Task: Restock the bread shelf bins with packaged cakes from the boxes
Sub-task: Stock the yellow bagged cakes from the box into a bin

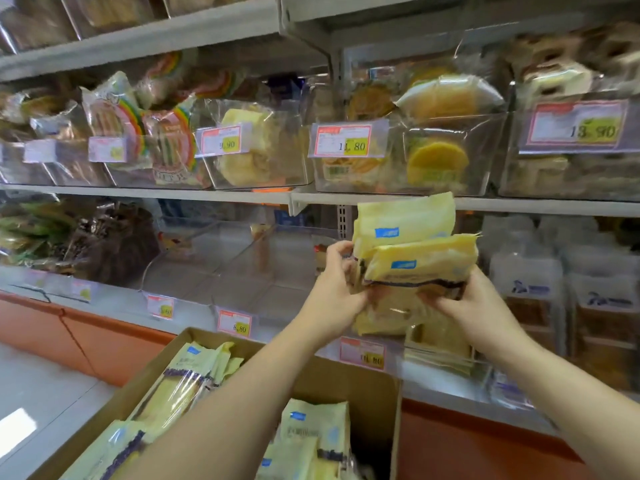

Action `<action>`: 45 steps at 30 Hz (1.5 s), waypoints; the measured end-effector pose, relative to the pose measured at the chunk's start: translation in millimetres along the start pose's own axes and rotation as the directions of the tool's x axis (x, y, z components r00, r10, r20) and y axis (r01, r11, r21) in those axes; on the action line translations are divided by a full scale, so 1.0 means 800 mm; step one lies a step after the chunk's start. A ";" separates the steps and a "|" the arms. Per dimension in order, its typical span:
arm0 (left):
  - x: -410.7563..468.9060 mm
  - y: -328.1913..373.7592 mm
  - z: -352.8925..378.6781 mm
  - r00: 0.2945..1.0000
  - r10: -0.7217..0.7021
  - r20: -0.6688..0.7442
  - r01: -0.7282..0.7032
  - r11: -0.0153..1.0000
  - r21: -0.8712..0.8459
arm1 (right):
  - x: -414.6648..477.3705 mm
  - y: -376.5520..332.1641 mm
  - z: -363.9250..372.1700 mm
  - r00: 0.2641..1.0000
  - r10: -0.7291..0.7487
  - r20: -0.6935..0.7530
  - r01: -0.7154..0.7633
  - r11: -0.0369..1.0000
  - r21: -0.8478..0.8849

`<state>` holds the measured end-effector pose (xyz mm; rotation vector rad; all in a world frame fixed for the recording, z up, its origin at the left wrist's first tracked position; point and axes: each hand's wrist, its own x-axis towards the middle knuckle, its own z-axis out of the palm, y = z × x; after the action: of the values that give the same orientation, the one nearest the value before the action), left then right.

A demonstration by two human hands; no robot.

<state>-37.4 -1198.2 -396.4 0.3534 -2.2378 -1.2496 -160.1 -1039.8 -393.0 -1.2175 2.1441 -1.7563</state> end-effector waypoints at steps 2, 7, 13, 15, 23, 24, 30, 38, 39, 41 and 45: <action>0.020 -0.018 0.005 0.999 -0.018 -0.030 0.023 0.987 0.157 | 0.011 0.017 0.014 0.998 0.033 -0.048 -0.031 0.999 0.028; 0.053 -0.050 0.001 0.987 -0.139 -0.076 0.157 0.795 0.585 | 0.033 0.066 0.050 0.987 0.162 -0.001 -0.162 0.986 -0.049; 0.057 -0.094 0.000 0.964 -0.246 -0.099 0.252 0.736 0.628 | 0.049 0.097 0.052 0.954 0.242 0.177 -0.149 0.896 -0.419; 0.059 -0.102 0.003 0.967 -0.237 -0.094 0.242 0.737 0.631 | 0.049 0.102 0.050 0.967 0.234 0.102 -0.169 0.886 -0.431; 0.071 -0.114 0.005 0.975 -0.179 -0.131 0.222 0.802 0.554 | 0.048 0.079 0.044 0.944 0.137 0.300 -0.003 0.913 -0.407; 0.073 -0.114 0.006 0.975 -0.172 -0.143 0.223 0.812 0.539 | 0.052 0.076 0.048 0.855 0.240 0.459 -0.039 0.913 -0.406; 0.089 -0.109 0.013 0.977 -0.161 -0.140 0.209 0.852 0.479 | 0.067 0.076 0.090 0.559 0.440 0.703 -0.230 0.896 -0.379; 0.074 -0.100 0.000 0.975 -0.185 -0.121 0.220 0.878 0.425 | 0.076 0.078 0.104 0.659 0.369 0.656 -0.095 0.906 -0.413; 0.065 -0.098 -0.002 0.977 -0.173 -0.123 0.209 0.883 0.421 | 0.072 0.078 0.102 0.681 0.338 0.649 -0.026 0.898 -0.440; 0.042 -0.091 -0.008 0.980 -0.146 -0.134 0.190 0.886 0.423 | 0.060 0.075 0.097 0.745 0.270 0.610 0.063 0.882 -0.467; -0.018 -0.080 -0.032 0.984 -0.085 -0.156 0.146 0.891 0.431 | 0.021 0.053 0.089 0.847 0.060 0.528 0.257 0.823 -0.506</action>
<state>-12.8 -1243.5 -444.5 0.7295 -2.3953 -0.7304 -154.1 -1105.2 -445.9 -1.7169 2.3106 -0.6457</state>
